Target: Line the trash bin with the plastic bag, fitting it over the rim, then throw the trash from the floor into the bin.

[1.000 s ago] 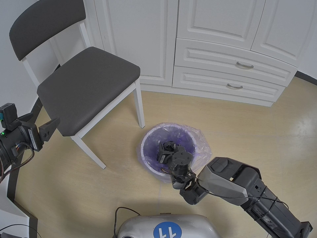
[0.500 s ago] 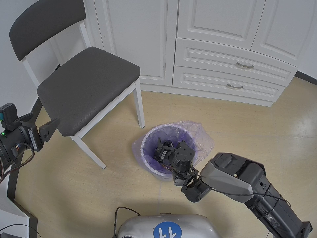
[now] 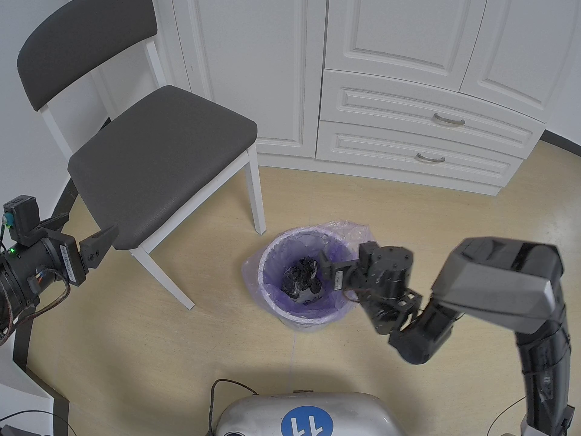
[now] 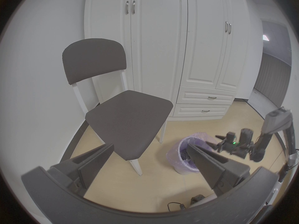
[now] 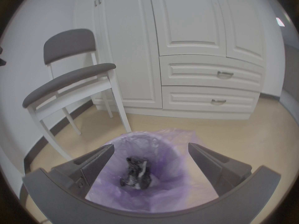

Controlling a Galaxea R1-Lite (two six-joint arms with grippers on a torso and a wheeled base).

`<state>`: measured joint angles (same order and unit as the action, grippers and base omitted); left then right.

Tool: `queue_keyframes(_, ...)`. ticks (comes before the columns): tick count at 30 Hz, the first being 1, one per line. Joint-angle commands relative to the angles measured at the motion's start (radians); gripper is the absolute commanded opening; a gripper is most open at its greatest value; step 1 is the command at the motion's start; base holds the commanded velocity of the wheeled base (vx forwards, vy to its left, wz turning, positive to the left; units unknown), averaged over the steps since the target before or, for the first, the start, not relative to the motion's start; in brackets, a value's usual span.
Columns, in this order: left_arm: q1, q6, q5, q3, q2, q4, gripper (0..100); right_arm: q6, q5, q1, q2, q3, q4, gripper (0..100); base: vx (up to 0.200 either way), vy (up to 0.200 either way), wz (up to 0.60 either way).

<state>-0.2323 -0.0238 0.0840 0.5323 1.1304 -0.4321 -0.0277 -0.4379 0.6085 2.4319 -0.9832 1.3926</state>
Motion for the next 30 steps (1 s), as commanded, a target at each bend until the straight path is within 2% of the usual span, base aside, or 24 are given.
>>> queue_keyframes(1, 0.059, 0.012, 0.0, 0.003, 0.017, 0.0, 100, 0.143, 0.102, -0.191, -0.341, 0.276, -0.024, 100, 0.0, 0.0, 0.0)
queue_keyframes(3, 0.093, 0.018, 0.006, 0.012, 0.034, -0.013, 100, 0.21, 0.14, -0.293, -0.458, 0.368, -0.096, 100, 0.0, 0.0, 0.0)
queue_keyframes(4, 0.093, 0.018, 0.006, 0.012, 0.034, -0.013, 100, 0.21, 0.14, -0.293, -0.458, 0.368, -0.096, 100, 0.0, 0.0, 0.0)
queue_keyframes(5, 0.113, 0.015, 0.002, 0.003, 0.023, -0.042, 100, 0.241, 0.203, -0.383, -0.522, 0.425, -0.158, 100, 0.0, 0.0, 0.0)
queue_keyframes(6, 0.119, 0.015, -0.001, 0.005, 0.028, -0.056, 100, 0.241, 0.245, -0.418, -0.542, 0.448, -0.175, 100, 0.0, 0.0, 0.0)
queue_keyframes(7, 0.119, 0.015, -0.001, 0.009, 0.034, -0.066, 100, 0.242, 0.28, -0.447, -0.551, 0.465, -0.184, 100, 0.0, 0.0, 0.0)
queue_keyframes(8, 0.119, 0.013, -0.001, 0.011, 0.034, -0.068, 100, 0.242, 0.286, -0.452, -0.553, 0.466, -0.184, 100, 0.0, 0.0, 0.0)
queue_keyframes(10, 0.114, 0.001, -0.003, 0.001, 0.052, -0.1, 100, 0.242, 0.355, -0.509, -0.576, 0.494, -0.175, 100, 0.0, 0.0, 0.0)
queue_keyframes(11, 0.113, -0.002, -0.003, -0.003, 0.054, -0.111, 100, 0.241, 0.36, -0.512, -0.587, 0.498, -0.175, 100, 0.0, 0.0, 0.0)
queue_keyframes(18, 0.114, 0.002, -0.073, -0.028, 0.043, -0.214, 100, 0.216, 0.357, -0.49, -0.743, 0.58, -0.198, 100, 0.0, 0.0, 0.0)
queue_keyframes(20, 0.117, 0.004, -0.09, -0.014, 0.04, -0.25, 100, 0.123, 0.354, -0.444, -0.784, 0.61, -0.19, 100, 0.0, 0.0, 0.0)
queue_keyframes(24, 0.12, -0.008, -0.092, 0.001, 0.012, -0.283, 100, 0.017, 0.301, -0.418, -0.869, 0.578, -0.202, 100, 0.0, 0.0, 0.0)
queue_keyframes(25, 0.12, -0.008, -0.092, 0.005, 0.009, -0.283, 100, 0.015, 0.297, -0.418, -0.875, 0.574, -0.202, 100, 0.0, 0.0, 0.0)
queue_keyframes(27, 0.116, -0.005, -0.095, 0.041, -0.014, -0.283, 100, 0.015, 0.242, -0.417, -0.909, 0.515, -0.201, 100, 0.0, 0.0, 0.0)
queue_keyframes(30, 0.116, 0.002, -0.11, 0.103, -0.027, -0.283, 100, 0.017, 0.192, -0.4, -0.947, 0.429, -0.205, 100, 0.0, 0.0, 0.0)
